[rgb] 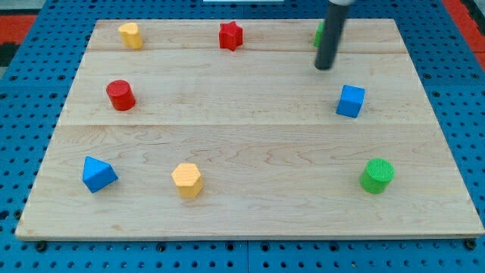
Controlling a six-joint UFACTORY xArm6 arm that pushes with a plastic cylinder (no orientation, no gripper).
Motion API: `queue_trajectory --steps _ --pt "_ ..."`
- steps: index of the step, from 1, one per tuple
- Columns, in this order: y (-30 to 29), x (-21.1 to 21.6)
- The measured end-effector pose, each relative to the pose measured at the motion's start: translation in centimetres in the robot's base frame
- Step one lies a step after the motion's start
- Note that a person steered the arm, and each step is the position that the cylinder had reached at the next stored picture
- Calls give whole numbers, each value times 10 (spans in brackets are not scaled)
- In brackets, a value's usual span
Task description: Push the yellow heart towards down
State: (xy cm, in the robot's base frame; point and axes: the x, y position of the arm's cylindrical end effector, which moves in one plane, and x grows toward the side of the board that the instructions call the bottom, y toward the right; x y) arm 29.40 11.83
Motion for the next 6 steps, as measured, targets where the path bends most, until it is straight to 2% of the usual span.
queue_trajectory --steps 2,3,4,5,6 --pt "-242 7" --pt "-398 0" --pt "-408 -63" --pt "-354 -82" --pt "-278 -17"
